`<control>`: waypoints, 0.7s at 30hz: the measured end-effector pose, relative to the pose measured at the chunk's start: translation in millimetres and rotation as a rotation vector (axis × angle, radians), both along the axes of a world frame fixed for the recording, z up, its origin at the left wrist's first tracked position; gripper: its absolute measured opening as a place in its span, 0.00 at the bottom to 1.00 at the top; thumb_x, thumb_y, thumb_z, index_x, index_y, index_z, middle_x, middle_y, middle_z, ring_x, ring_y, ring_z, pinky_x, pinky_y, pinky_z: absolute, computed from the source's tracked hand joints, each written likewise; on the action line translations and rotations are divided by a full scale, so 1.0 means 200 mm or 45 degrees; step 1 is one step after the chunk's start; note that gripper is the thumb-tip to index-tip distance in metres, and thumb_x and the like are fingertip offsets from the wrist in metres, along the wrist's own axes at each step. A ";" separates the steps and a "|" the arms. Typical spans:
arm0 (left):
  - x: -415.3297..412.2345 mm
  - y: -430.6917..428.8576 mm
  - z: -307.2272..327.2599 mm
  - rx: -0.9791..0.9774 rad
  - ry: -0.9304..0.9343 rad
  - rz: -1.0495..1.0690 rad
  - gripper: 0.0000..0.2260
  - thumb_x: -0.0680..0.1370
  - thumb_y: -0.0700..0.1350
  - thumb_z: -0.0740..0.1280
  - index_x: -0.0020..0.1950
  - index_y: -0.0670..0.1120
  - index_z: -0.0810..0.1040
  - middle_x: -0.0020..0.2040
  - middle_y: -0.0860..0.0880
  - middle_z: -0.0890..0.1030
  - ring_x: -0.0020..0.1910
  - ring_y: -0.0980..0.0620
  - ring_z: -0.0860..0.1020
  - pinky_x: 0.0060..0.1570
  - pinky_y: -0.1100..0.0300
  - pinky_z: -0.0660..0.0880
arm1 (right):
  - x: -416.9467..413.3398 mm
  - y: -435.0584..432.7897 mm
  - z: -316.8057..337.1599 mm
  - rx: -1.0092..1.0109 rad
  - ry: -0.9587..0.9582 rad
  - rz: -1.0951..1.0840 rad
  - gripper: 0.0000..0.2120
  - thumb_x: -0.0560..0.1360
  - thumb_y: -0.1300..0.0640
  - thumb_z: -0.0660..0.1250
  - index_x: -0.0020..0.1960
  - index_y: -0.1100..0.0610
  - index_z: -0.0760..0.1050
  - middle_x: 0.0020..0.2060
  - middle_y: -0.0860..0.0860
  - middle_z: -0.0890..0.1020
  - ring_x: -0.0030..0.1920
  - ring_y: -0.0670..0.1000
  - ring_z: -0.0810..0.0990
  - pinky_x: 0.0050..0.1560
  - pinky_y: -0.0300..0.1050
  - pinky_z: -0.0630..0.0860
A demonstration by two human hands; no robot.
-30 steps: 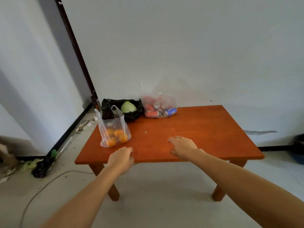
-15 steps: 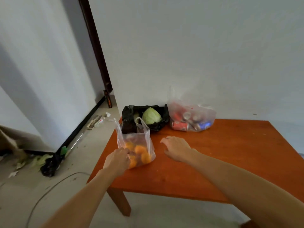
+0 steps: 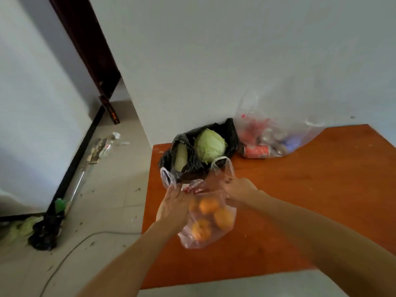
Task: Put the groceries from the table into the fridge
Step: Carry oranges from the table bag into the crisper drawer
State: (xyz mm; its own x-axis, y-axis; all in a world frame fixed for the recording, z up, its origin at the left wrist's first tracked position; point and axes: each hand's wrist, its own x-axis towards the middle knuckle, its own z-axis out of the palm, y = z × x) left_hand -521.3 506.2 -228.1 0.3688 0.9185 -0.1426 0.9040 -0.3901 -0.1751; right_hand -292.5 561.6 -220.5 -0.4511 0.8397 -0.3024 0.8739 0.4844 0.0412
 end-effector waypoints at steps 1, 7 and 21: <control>-0.01 0.00 -0.03 -0.016 0.011 -0.044 0.24 0.79 0.48 0.60 0.75 0.48 0.59 0.75 0.47 0.64 0.77 0.45 0.53 0.75 0.46 0.42 | 0.05 -0.02 -0.01 -0.039 -0.014 -0.080 0.28 0.76 0.50 0.61 0.73 0.52 0.57 0.60 0.57 0.77 0.57 0.60 0.79 0.45 0.50 0.77; 0.07 -0.04 -0.18 -0.252 -0.219 -0.163 0.16 0.82 0.52 0.53 0.65 0.49 0.73 0.65 0.49 0.75 0.68 0.50 0.68 0.74 0.54 0.48 | 0.37 -0.17 -0.16 -0.169 -0.110 -0.360 0.27 0.77 0.52 0.61 0.74 0.49 0.58 0.53 0.54 0.81 0.50 0.56 0.82 0.44 0.47 0.78; 0.33 0.18 -0.23 -0.416 -0.330 -0.159 0.14 0.80 0.43 0.59 0.65 0.49 0.72 0.62 0.51 0.74 0.62 0.49 0.71 0.57 0.56 0.70 | 0.42 -0.26 -0.34 0.160 0.475 -0.435 0.26 0.80 0.40 0.47 0.47 0.54 0.79 0.43 0.51 0.82 0.39 0.53 0.81 0.38 0.48 0.79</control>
State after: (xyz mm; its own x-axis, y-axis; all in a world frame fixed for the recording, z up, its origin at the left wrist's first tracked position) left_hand -455.0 541.5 -274.3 0.5363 0.7862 -0.3069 0.8440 -0.4968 0.2021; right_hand -207.9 510.1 -289.1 -0.2029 0.9773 -0.0604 0.9476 0.1804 -0.2637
